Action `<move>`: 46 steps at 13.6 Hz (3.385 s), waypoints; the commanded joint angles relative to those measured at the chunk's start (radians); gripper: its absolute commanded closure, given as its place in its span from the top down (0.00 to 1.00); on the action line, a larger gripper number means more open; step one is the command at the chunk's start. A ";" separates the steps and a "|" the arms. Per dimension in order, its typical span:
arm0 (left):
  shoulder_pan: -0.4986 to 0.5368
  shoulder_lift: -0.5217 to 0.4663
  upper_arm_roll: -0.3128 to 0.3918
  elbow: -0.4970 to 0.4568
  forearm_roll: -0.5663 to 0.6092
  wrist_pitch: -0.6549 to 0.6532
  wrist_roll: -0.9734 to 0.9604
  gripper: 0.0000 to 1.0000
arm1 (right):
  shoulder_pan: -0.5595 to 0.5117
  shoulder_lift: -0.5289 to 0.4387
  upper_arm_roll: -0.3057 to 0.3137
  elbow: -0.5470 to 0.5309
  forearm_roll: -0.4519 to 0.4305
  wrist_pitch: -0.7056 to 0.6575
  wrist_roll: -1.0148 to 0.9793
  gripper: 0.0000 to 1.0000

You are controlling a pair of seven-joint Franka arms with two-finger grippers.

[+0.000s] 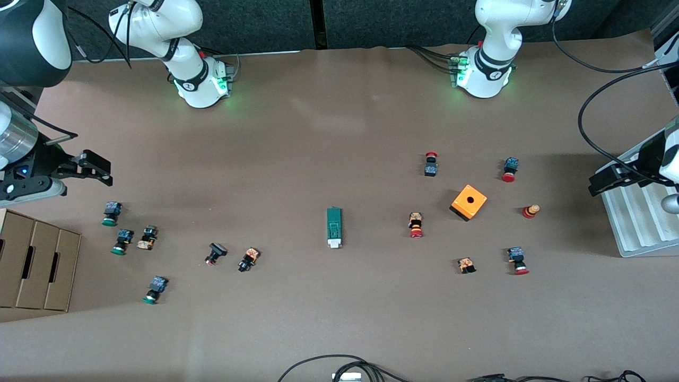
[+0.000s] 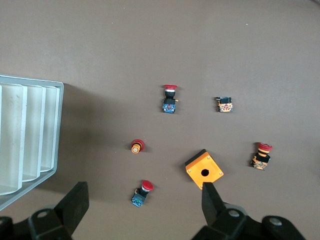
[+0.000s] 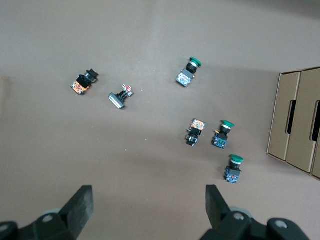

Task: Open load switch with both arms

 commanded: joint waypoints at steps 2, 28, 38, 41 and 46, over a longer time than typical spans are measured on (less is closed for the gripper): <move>-0.002 0.015 -0.001 0.032 0.014 -0.009 -0.008 1.00 | 0.001 0.002 -0.002 0.003 0.008 0.021 0.006 1.00; -0.329 0.081 -0.111 0.026 0.199 -0.060 -0.010 1.00 | -0.010 0.008 -0.012 0.018 0.015 -0.048 0.078 1.00; -0.505 0.095 -0.110 -0.084 0.207 0.260 -0.344 1.00 | 0.050 0.037 0.001 0.015 0.051 -0.090 0.063 1.00; -0.560 0.095 -0.110 -0.136 0.222 0.403 -0.515 1.00 | 0.097 0.060 0.001 0.016 0.086 -0.088 0.064 1.00; -0.614 0.118 -0.110 -0.242 0.395 0.676 -0.787 1.00 | 0.085 0.079 -0.005 0.018 0.149 -0.081 0.052 1.00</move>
